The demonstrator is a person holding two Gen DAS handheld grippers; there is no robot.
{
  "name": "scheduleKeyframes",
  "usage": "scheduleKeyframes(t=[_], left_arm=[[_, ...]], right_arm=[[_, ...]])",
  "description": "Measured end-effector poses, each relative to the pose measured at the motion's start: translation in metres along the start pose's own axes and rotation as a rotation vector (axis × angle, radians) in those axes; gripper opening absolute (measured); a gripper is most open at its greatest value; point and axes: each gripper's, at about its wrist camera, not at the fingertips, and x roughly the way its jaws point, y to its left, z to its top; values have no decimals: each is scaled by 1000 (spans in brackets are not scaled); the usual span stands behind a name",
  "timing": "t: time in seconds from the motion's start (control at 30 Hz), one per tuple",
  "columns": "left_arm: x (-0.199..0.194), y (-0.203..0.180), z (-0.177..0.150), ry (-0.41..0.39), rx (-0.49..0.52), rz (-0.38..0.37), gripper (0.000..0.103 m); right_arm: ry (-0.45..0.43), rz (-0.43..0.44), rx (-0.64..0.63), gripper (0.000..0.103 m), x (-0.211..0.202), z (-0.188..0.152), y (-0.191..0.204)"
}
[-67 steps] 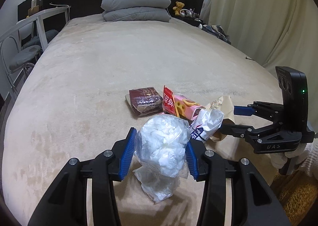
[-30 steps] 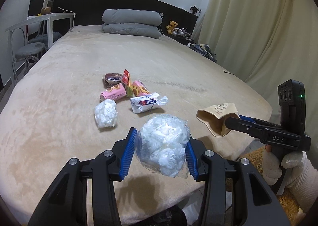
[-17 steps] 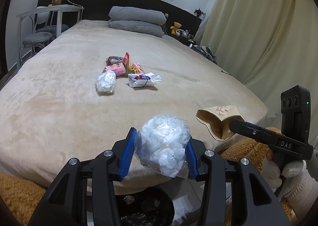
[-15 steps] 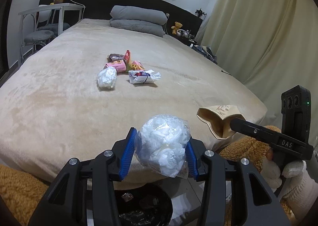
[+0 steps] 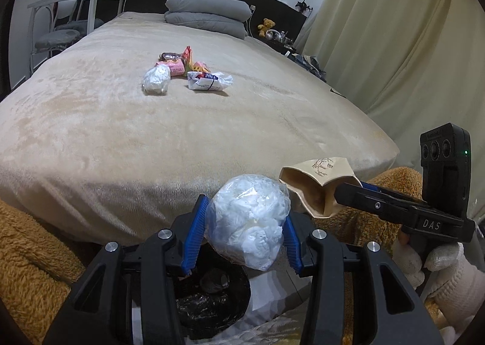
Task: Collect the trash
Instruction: 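Carry the tissue bundle and paper bag down toward the black bin with both tools, then open both tools over the bin, dropping the tissue bundle and paper bag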
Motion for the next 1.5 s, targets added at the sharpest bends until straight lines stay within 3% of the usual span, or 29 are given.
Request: scheduleKeyframes(t=[0.3,0.77,1.0,1.5], left_arm=[[8,1,-15,73,-3,11,45],[46,11,-30,256,-25,64,45],[75,18,-39,389,-49,104,45],[108,32,-58,572,-118,104,45]], right_arm=[[85,-14,27,64,13,-11,-7],[293,-76,137,64,60,-23,-25],[388,-80,194,64,82,-30,-32],[567,-115,269,64,125,-46,-40]])
